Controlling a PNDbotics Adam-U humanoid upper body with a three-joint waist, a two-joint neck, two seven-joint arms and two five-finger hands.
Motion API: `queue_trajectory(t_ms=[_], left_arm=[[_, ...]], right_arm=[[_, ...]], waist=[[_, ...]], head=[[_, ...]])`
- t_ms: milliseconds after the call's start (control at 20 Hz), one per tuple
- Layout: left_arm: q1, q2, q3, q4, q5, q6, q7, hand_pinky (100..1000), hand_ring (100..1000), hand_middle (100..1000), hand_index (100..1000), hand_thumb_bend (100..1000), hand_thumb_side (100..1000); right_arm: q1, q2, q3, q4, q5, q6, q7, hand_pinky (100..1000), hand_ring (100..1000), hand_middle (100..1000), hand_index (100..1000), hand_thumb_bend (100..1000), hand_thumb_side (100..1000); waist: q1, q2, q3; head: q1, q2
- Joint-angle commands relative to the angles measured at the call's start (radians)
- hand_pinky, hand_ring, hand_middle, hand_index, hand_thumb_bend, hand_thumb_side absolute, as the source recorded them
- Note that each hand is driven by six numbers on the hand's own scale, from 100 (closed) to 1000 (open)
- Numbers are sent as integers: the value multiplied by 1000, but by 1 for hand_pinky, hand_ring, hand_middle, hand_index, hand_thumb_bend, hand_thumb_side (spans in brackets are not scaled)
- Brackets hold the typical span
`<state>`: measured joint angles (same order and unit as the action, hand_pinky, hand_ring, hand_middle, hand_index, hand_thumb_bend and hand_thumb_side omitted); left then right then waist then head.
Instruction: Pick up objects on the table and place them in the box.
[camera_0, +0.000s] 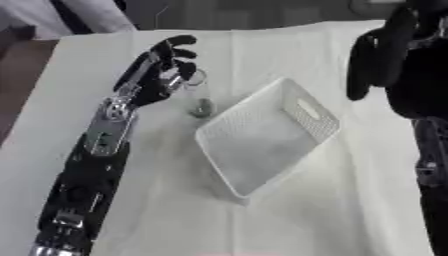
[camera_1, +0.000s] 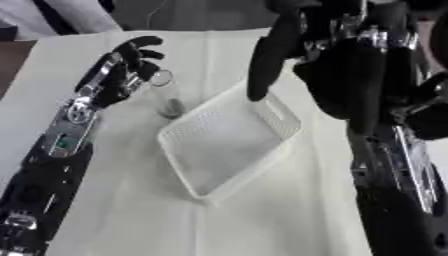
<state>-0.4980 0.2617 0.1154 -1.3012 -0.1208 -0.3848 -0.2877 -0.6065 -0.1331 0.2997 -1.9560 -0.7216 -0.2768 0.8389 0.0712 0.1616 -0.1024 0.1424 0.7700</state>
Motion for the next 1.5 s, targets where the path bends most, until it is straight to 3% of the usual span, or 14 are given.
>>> queue_trajectory(t_ms=[50,250,600,650,750,900,950,1500], left_arm=[[-12,15,-2,-10,-15,-10,-4,686,790,839,900,331,662],[-12,42,-10,-12,-71,-39,-21,687,789,839,898,346,637],[-9,56,-18,-3,-145,-80,-28,685,781,828,905,363,678],[-8,58,-19,-1,-153,-83,-31,688,786,835,920,481,618],[-8,61,-20,0,-180,-89,-42,695,792,841,923,529,603],[-7,60,-18,2,-216,-94,-57,697,793,843,922,542,600],[-6,59,-18,4,-224,-95,-60,697,793,844,922,522,646],[-6,54,-19,12,-253,-98,-73,699,792,845,921,472,725]], right_arm=[[-9,-2,0,-28,0,-65,68,529,620,796,325,100,962],[-10,-5,0,-28,-1,-66,68,529,620,796,325,100,961],[-14,-7,-1,-29,-3,-68,68,530,620,797,323,100,961],[-15,-7,-1,-28,-3,-69,68,530,621,797,324,100,961],[-15,-7,-1,-28,-4,-69,68,530,621,797,323,100,961],[-15,-6,0,-28,-4,-68,68,530,621,797,323,100,961],[-15,-6,0,-29,-4,-68,68,530,621,797,323,100,960],[-13,-7,3,-30,-2,-61,68,530,621,798,322,100,959]], waist=[[0,-13,-1],[2,-13,-2],[1,-12,-3],[1,-12,-2],[1,-12,-2],[1,-12,-1],[1,-11,-1],[6,-9,-2]], head=[[10,0],[9,0],[10,0],[10,0],[9,0],[9,0],[9,0],[7,0]])
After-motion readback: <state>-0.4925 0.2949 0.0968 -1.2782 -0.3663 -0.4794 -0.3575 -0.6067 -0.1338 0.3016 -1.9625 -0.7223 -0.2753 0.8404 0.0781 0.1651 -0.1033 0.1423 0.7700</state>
